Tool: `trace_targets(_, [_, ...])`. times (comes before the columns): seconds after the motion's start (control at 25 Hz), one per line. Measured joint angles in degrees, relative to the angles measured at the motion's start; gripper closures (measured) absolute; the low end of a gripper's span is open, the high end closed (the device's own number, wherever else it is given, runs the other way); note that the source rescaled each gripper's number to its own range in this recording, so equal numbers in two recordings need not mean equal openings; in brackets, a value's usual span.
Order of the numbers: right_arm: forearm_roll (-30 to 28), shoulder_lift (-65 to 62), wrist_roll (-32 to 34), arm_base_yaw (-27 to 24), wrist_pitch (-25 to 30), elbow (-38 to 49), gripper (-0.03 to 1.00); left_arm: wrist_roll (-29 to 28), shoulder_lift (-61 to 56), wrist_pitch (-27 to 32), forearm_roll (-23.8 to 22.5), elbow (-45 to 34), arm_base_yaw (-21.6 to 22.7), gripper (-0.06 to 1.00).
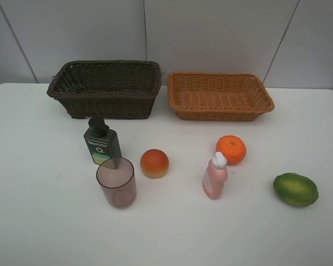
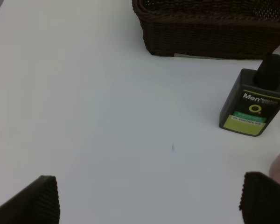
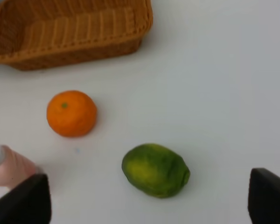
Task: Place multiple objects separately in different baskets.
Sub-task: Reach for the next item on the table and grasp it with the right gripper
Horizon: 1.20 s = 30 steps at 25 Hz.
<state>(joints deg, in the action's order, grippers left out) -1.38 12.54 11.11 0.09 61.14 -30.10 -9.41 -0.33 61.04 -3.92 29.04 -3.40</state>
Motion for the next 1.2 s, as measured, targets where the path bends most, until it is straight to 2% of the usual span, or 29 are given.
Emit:
trace_targets(0.24, [-0.07,22.97,0.0,0.3,-0.6,-4.08,0.09,0.0,0.0,0.0,0.0,0.0,0.0,-0.06])
trace_targets(0.48, [-2.34,44.83,0.0,8.03,-6.44,-11.3,0.09,0.0,0.0,0.0,0.0,0.0,0.0,-0.06])
trace_targets(0.72, [-3.87,60.63,0.0,13.51,-7.91,-21.62,0.09,0.0,0.0,0.0,0.0,0.0,0.0,-0.06])
trace_targets(0.84, [-3.87,65.68,0.0,13.84,-8.25,-24.65,0.09,0.0,0.0,0.0,0.0,0.0,0.0,-0.06])
trace_targets(1.04, [-4.17,67.24,-0.48,13.84,-8.13,-23.9,0.09,0.0,0.0,0.0,0.0,0.0,0.0,-0.06])
trace_targets(1.2, [-4.9,67.29,-3.96,13.84,-8.51,-23.08,0.09,0.0,0.0,0.0,0.0,0.0,0.0,-0.06])
